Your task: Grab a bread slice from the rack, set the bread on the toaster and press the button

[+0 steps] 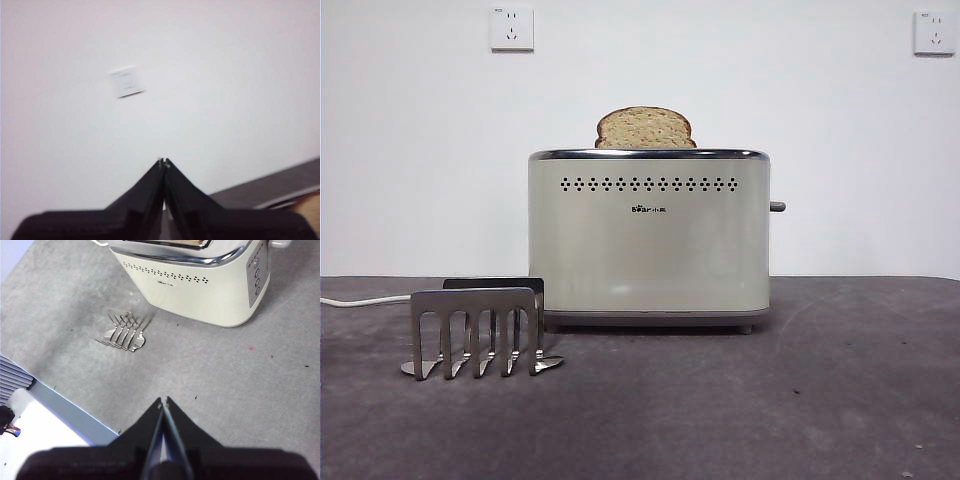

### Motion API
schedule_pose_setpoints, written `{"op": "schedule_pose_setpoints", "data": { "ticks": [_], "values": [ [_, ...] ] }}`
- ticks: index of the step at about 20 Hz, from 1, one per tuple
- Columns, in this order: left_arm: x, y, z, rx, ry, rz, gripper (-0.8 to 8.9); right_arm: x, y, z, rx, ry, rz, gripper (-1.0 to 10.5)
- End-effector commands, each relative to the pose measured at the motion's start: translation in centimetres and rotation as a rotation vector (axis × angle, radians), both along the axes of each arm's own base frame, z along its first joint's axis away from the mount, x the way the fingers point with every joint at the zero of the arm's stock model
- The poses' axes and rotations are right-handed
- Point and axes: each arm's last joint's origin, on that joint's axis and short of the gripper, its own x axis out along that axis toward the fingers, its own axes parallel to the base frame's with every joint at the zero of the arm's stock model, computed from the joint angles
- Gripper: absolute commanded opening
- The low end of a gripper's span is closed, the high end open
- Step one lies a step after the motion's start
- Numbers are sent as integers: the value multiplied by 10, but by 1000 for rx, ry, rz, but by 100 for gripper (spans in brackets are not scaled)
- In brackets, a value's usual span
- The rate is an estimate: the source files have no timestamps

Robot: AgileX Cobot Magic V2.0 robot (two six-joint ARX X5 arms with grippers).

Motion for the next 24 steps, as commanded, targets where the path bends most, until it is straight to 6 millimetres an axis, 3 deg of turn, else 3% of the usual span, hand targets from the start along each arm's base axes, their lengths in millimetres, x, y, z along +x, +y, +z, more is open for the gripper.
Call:
{"op": "schedule_pose_setpoints", "data": {
  "ticks": [1, 8, 12, 17, 24],
  "values": [
    [8, 2, -48, 12, 0, 51, -3, 0, 0, -1, -6, -2, 5, 1],
    [16, 3, -177, 10, 48, 67, -3, 0, 0, -1, -6, -2, 5, 1],
    [19, 3, -232, -16, 126, 64, -3, 0, 0, -1, -6, -2, 5, 1],
    [20, 3, -274, -56, 189, 61, -3, 0, 0, -1, -6, -3, 5, 1],
    [19, 3, -303, -93, 243, 61, -3, 0, 0, -1, -6, -2, 5, 1]
  ]
}}
